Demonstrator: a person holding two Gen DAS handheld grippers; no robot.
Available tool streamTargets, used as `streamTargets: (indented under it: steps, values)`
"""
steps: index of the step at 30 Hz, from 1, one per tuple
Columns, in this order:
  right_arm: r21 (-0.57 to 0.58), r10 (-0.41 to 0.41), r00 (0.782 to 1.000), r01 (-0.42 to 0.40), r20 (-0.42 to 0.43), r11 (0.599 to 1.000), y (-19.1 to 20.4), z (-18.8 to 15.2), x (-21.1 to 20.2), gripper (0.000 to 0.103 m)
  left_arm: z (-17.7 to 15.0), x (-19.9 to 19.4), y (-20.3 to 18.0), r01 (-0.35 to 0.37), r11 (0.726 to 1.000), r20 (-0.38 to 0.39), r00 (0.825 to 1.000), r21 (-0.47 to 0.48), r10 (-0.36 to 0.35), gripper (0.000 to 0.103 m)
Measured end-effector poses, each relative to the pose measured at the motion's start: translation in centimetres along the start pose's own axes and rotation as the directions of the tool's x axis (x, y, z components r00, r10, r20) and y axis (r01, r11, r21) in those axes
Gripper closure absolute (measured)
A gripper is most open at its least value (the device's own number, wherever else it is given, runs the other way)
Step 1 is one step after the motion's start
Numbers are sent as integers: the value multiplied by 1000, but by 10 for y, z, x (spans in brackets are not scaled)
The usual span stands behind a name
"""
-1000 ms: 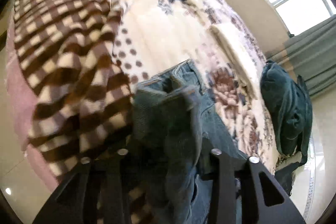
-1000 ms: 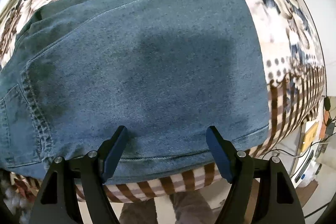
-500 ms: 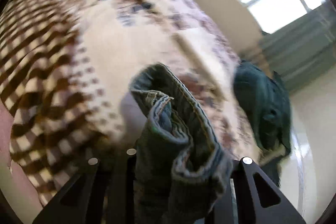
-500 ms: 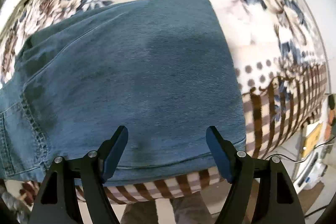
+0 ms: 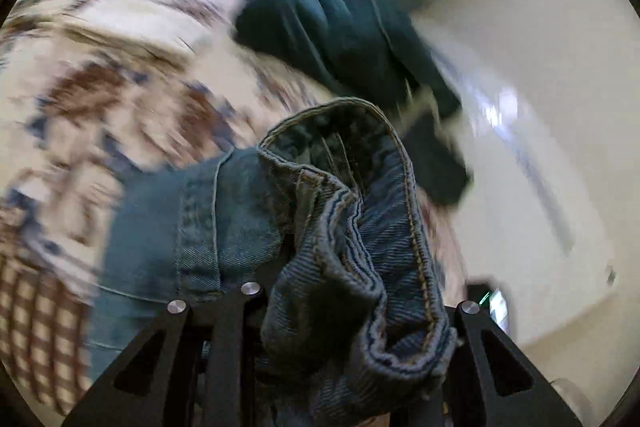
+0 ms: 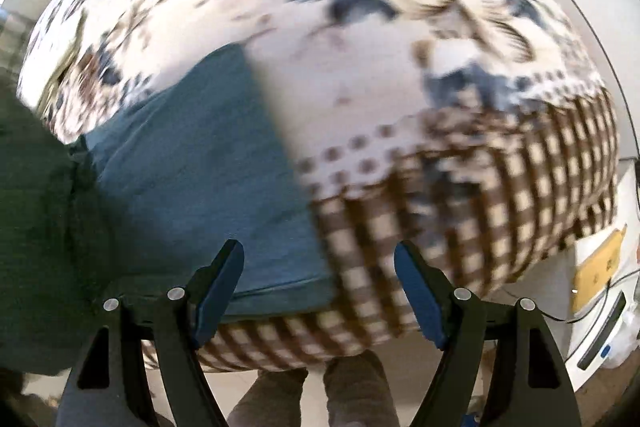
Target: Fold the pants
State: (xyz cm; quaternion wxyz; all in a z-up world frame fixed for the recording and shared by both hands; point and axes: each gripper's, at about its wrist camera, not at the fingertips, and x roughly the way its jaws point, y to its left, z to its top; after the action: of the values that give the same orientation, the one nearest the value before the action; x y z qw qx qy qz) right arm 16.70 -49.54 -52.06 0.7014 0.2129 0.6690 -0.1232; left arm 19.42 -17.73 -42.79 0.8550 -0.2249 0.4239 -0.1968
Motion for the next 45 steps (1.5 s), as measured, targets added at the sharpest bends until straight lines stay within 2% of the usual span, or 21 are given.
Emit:
streamTargets:
  steps: [6,11,14,16,18,21,24,26,29,30,31,33,34,35,37,39,41,42,43,44,45]
  values:
    - [75,-1,1000,-1,18,997,-59,1,-12,23,-39,101,-52,-12,988,-199,979,151,43,81]
    - [69,56,998,-58,35,996,-85,13,-27,23,-47,125,-70,-71,976,-289,948,206,130,78]
    - [48,140,989,-143,48,989,-82,22,-23,16,-41,118,-76,-66,984,-318,941,168,118,60]
    - [32,185,980,-188,67,982,-77,30,-21,15,-43,110,-81,-41,986,-326,941,161,92,37]
    - [21,219,973,-221,74,975,-75,37,-18,15,-28,102,-87,-21,983,-306,949,181,77,22]
    - [20,275,959,-277,68,961,-57,50,1,12,1,89,-79,-35,981,-253,964,193,84,21]
    - [20,377,926,-378,17,926,-43,63,25,5,27,79,-47,-112,979,-214,966,169,147,20]
    - [0,421,907,-421,-3,907,-34,68,42,2,40,76,-17,-181,973,-208,955,147,209,20]
    - [13,451,888,-451,-88,892,-23,69,78,2,57,76,38,-307,945,-248,913,110,325,20]
    - [18,455,884,-456,-108,890,-20,67,85,4,62,74,54,-328,940,-253,906,90,340,20]
    - [11,451,887,-452,-103,892,-17,63,88,21,65,72,63,-345,935,-254,900,83,355,20]
    - [-21,429,901,-431,-64,902,-10,53,84,47,76,76,84,-373,924,-259,887,86,383,20]
    - [-53,401,915,-402,-35,914,-6,47,77,61,80,82,91,-381,920,-268,880,95,392,20]
    - [-81,375,927,-375,-15,924,-3,44,71,66,82,90,97,-381,919,-282,875,98,393,20]
    - [-120,351,936,-347,18,930,0,39,56,84,85,116,112,-336,940,-350,876,55,333,20]
    - [-133,358,934,-352,23,927,0,39,45,88,85,139,125,-314,949,-410,865,10,290,20]
    - [-157,350,937,-342,21,926,3,40,38,89,82,156,132,-296,955,-441,858,-6,264,29]
    - [-166,336,942,-328,22,930,5,40,35,89,79,166,132,-267,964,-449,860,5,241,60]
    - [-170,323,946,-315,23,934,7,41,34,89,77,169,129,-260,965,-457,856,25,243,75]
    - [-171,315,949,-307,22,936,6,42,33,90,76,170,125,-262,963,-453,853,60,260,76]
    - [-166,310,950,-303,21,939,4,44,32,90,74,169,121,-249,964,-439,859,91,264,79]
